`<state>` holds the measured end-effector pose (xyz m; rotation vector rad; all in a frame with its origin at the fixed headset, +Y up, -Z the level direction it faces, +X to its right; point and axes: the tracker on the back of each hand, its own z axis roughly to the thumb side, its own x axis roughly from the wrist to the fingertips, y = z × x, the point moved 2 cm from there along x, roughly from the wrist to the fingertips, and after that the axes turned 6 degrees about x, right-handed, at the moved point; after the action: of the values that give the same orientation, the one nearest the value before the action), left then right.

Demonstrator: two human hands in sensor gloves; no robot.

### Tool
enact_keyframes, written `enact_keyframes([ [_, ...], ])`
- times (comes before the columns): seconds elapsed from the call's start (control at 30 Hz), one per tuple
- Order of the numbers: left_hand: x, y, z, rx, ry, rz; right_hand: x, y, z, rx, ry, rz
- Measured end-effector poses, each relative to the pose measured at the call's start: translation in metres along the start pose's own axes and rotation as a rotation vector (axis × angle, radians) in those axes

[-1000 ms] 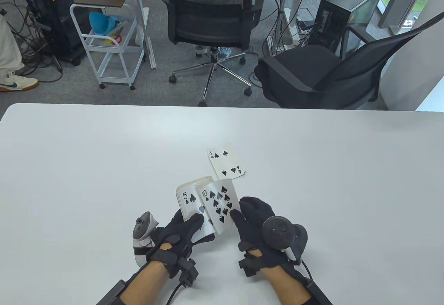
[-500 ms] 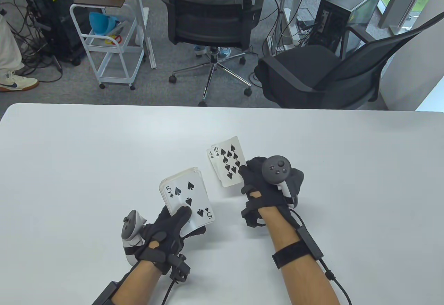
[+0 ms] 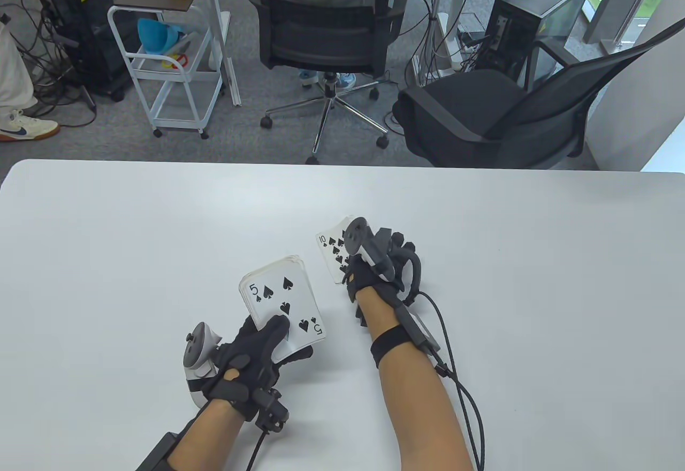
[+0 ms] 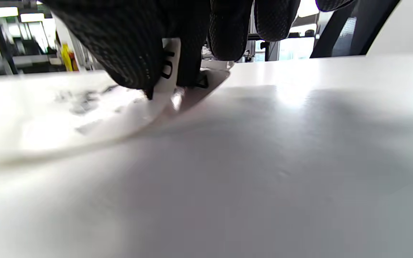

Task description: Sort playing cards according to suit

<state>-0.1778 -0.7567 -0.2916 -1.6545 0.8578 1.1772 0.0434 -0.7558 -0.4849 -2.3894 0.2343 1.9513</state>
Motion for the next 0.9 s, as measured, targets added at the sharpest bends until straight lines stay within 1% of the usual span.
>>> enact_keyframes([
  [0.1, 0.001, -0.001, -0.002, 0.008, 0.008, -0.005, -0.002, 0.0, 0.003, -0.048, 0.003, -0.03],
  [0.2, 0.001, -0.002, -0.003, 0.013, 0.011, -0.006, -0.008, -0.012, 0.002, -0.077, -0.029, -0.065],
  [0.27, 0.001, -0.002, -0.003, 0.018, 0.012, -0.006, -0.016, -0.022, -0.003, -0.001, -0.059, -0.071],
  [0.37, 0.0, -0.001, -0.004, 0.025, 0.012, 0.001, -0.034, -0.04, -0.012, 0.129, -0.119, -0.082],
  [0.5, 0.0, -0.002, -0.006, 0.037, 0.019, 0.002, -0.07, -0.062, -0.03, 0.334, -0.221, -0.082],
  [0.53, 0.001, -0.002, -0.007, 0.04, 0.021, 0.002, -0.082, -0.066, -0.035, 0.392, -0.268, -0.076],
  [0.6, 0.001, -0.003, -0.008, 0.045, 0.027, -0.001, -0.102, -0.071, -0.042, 0.477, -0.318, -0.067],
  [0.63, 0.001, -0.004, -0.009, 0.047, 0.03, -0.002, -0.109, -0.072, -0.044, 0.515, -0.348, -0.06],
  [0.7, 0.002, -0.005, -0.012, 0.057, 0.039, -0.006, -0.13, -0.074, -0.052, 0.639, -0.408, -0.046],
  [0.77, 0.003, -0.006, -0.014, 0.063, 0.046, -0.005, -0.144, -0.073, -0.057, 0.734, -0.462, -0.034],
  [0.83, 0.003, -0.007, -0.016, 0.068, 0.052, -0.004, -0.156, -0.068, -0.059, 0.826, -0.488, -0.044],
  [0.9, 0.004, -0.008, -0.018, 0.077, 0.06, -0.004, -0.165, -0.06, -0.058, 0.86, -0.526, -0.028],
])
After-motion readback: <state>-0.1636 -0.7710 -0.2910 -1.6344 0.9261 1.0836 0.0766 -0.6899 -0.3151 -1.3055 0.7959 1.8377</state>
